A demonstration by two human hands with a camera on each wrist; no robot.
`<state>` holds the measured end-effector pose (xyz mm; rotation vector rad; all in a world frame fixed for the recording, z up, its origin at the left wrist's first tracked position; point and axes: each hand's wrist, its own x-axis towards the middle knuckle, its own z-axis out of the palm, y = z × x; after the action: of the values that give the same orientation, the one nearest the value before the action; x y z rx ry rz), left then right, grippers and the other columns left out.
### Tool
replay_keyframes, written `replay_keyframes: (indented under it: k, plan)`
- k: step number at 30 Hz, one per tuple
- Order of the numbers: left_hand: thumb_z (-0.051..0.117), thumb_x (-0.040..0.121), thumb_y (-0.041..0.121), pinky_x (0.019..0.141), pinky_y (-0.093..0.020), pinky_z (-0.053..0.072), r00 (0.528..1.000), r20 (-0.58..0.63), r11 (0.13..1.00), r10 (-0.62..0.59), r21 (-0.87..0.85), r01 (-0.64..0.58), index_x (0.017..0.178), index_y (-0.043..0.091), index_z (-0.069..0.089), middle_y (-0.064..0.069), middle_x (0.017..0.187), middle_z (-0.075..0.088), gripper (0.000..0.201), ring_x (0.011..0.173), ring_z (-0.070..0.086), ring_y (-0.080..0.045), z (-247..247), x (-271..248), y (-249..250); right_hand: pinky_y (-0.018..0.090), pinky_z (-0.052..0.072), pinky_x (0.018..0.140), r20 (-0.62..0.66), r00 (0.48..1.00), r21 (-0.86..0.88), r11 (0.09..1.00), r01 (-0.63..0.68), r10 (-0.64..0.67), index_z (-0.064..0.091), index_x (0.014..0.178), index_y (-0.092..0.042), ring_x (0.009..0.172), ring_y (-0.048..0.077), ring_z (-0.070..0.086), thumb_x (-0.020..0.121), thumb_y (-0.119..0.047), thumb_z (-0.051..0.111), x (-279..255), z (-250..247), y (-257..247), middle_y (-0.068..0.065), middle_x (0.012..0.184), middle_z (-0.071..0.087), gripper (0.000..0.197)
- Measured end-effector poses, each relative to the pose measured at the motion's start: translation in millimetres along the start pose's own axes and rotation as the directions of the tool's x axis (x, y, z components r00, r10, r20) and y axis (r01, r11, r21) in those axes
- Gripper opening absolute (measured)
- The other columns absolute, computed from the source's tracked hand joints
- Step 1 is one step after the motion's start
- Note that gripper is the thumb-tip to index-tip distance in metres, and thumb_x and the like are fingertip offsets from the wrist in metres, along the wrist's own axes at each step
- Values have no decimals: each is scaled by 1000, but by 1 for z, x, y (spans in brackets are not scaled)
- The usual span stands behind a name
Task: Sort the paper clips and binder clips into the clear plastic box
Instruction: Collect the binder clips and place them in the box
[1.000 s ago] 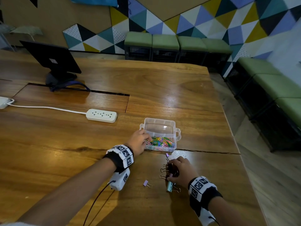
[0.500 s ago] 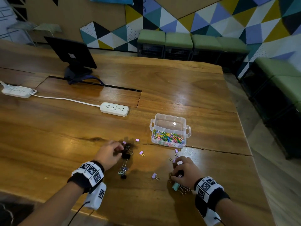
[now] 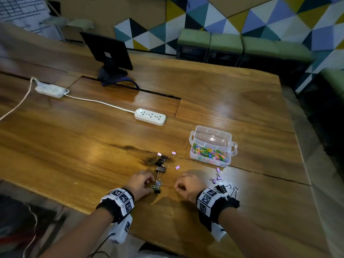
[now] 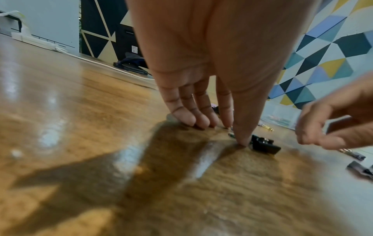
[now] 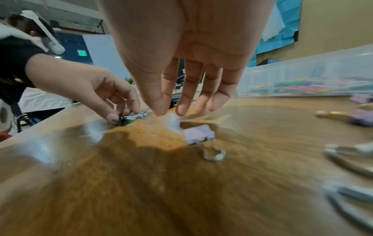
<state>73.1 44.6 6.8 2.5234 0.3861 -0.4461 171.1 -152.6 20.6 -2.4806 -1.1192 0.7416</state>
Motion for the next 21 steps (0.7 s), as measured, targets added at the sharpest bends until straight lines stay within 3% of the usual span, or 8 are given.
replay_keyframes:
  k: [5,8,15,21]
  plan:
    - [70,81,24,67,-14,35,1000,-6,1000,25,-2,-25,106,19,61,7,96,46,27,80,43,-6,3,5,7,31,46,91,27,1000,-26,1000,5,-5,59,115,-23,106,19,55,85,-29,61,20,6,-24,1,115,59,31]
    - [68,83,25,72,-17,36,998,-12,998,59,18,-59,106,17,61,8,97,44,25,83,44,-6,5,9,11,32,46,88,56,998,-17,999,36,-35,60,110,-22,102,20,53,77,-36,69,25,10,-31,2,111,57,37]
    - [67,84,24,76,-20,37,993,47,993,106,49,-108,105,12,63,5,96,45,24,87,44,-7,2,17,10,27,44,82,65,998,-17,1000,5,-4,66,98,-18,100,19,55,85,-29,60,17,13,-24,2,108,56,18]
    - [63,88,23,79,-21,39,991,79,990,104,85,-111,103,12,61,3,99,49,18,89,47,-8,3,20,13,23,45,79,92,993,7,997,-81,80,63,93,-20,94,13,50,81,-29,65,2,4,-4,-4,101,50,15]
